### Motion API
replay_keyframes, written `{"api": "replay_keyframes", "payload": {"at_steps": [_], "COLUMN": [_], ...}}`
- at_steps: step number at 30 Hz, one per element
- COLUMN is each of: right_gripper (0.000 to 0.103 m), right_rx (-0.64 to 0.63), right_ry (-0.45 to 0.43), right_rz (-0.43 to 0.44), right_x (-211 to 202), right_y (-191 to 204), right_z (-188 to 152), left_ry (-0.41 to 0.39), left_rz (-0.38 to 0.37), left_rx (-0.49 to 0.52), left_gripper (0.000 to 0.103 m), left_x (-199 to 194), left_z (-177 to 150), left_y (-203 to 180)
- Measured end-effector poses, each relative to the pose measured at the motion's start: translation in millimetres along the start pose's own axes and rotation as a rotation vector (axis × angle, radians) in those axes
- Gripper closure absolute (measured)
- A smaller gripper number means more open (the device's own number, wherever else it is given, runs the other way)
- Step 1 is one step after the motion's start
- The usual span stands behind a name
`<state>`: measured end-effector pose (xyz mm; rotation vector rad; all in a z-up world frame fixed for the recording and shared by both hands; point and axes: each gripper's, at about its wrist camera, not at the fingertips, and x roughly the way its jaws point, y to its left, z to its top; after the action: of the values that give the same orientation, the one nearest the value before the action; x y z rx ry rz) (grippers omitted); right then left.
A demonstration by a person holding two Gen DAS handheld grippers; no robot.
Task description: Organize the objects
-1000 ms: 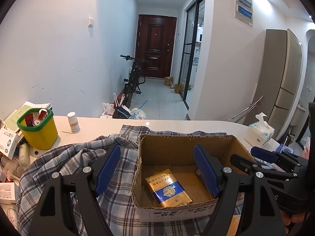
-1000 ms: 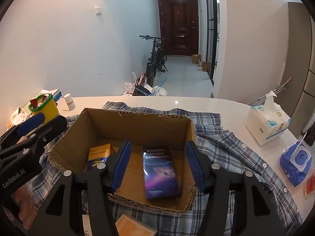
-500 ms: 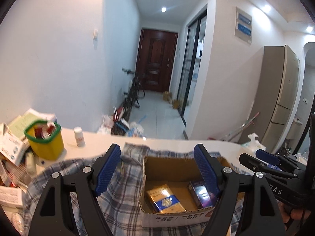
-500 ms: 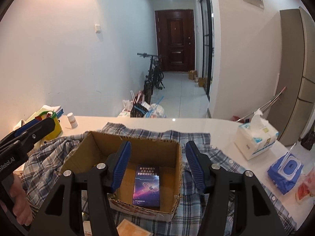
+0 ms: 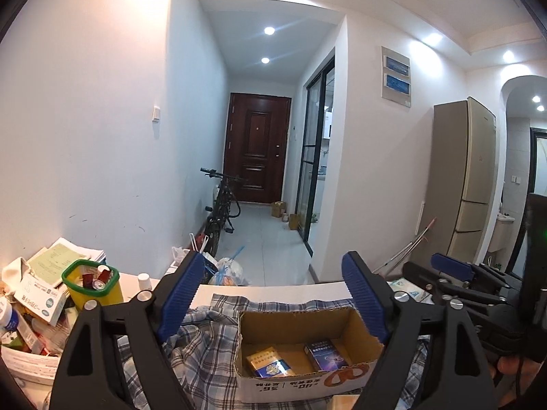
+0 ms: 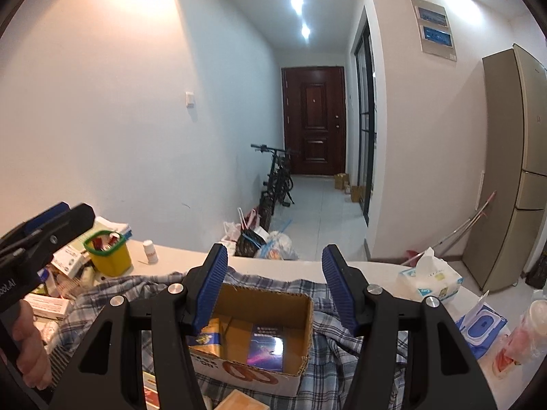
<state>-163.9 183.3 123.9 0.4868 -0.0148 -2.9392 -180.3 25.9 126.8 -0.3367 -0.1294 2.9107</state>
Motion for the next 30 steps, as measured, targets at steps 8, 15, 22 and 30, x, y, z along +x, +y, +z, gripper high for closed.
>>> {"api": "replay_keyframes", "payload": {"at_steps": [8, 15, 22, 30], "right_gripper": [0.046, 0.033, 0.0, 0.0], "right_rx": [-0.024, -0.013, 0.006, -0.009], "right_ry": [-0.099, -0.131, -0.153, -0.187], "right_rz": [0.035, 0.045, 0.02, -0.011], "right_x": [-37.8, -46.1, -49.6, -59.3], "right_y": [10.4, 12.4, 4.6, 6.9], "right_z": [12.4, 15.4, 15.7, 16.4], "left_ry": [-0.09, -0.142, -0.186, -0.207], "left_rz": [-0.018, -0.029, 0.015, 0.034], "left_rx": [-0.005, 0.004, -0.001, 0.08], "left_gripper": [0.012, 0.0, 0.0, 0.0], "left_x": [-27.2, -41.6, -59.4, -78.9], "left_z": [10.9, 14.2, 16.9, 22.7], "left_y": [-1.1, -4.7, -5.6, -20.0]}}
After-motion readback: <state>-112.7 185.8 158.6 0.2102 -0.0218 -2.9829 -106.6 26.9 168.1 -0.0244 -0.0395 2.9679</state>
